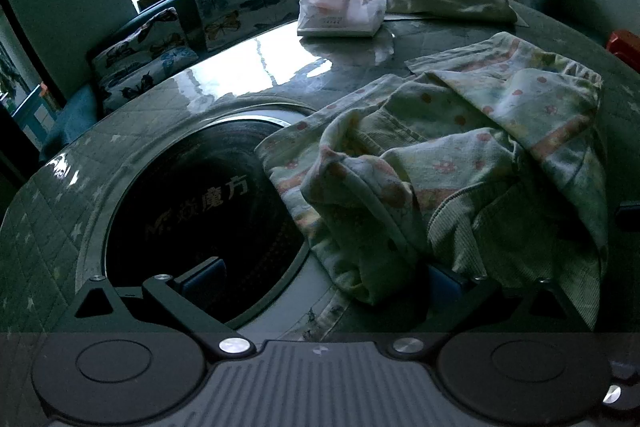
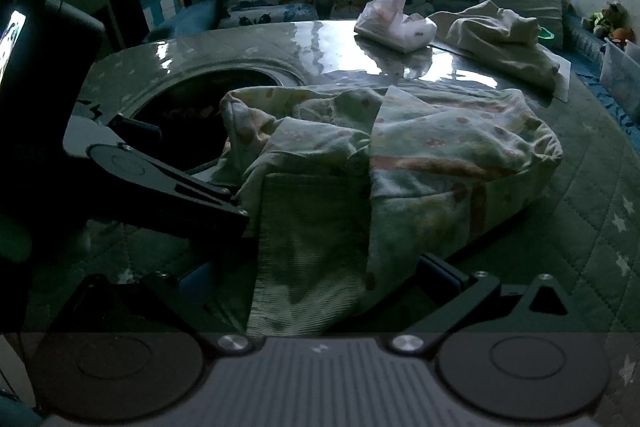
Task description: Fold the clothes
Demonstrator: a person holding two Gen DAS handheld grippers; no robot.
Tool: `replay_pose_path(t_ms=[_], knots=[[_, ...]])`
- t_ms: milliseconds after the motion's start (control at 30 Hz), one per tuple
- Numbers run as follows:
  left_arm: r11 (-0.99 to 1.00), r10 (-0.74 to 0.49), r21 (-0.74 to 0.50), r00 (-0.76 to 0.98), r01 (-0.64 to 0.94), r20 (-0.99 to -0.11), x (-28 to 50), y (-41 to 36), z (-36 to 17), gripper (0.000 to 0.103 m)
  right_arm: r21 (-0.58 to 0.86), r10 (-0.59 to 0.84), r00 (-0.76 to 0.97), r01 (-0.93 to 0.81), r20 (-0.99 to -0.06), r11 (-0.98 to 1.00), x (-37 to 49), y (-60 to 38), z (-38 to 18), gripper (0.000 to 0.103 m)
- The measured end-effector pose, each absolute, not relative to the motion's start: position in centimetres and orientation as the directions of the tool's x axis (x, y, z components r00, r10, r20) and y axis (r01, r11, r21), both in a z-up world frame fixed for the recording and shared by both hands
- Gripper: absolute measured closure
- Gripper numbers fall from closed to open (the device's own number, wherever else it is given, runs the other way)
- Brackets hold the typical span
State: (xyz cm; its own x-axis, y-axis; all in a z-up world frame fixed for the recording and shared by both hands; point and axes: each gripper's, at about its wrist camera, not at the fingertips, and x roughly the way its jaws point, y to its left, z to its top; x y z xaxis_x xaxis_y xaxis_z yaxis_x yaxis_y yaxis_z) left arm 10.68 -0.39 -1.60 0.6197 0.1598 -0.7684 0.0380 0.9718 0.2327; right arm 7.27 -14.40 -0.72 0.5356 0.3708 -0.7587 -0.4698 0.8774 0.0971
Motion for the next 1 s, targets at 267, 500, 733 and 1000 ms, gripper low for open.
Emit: replay_pose_path(t_ms=[267,500,733,1000], knots=[[0.971,0.163,0.235,0.620,0.035,-0.767,10.69,-0.45,-1.61,0.000,0.080,0.361,0.541,-0.473,-0.760,0.878,7.25,-14.23,-0.70,0.000],[0.971,0.166,0.237,0.621,0.032,-0.766,10.65,-0.42,-1.56,0.000,0.076,0.361,0.544,-0.475,-0.758,0.877,7.22,-14.30,-0.57,0.000],[0.972,0.162,0.232,0.621,0.033,-0.766,10.75,-0.38,-1.34,0.000,0.069,0.361,0.551,-0.479,-0.752,0.875,7.40,-14.21,-0.32,0.000],[0.973,0.159,0.228,0.620,0.033,-0.768,10.85,-0.31,-1.21,0.000,0.062,0.360,0.558,-0.481,-0.748,0.875,7.62,-14.15,-0.12,0.000]])
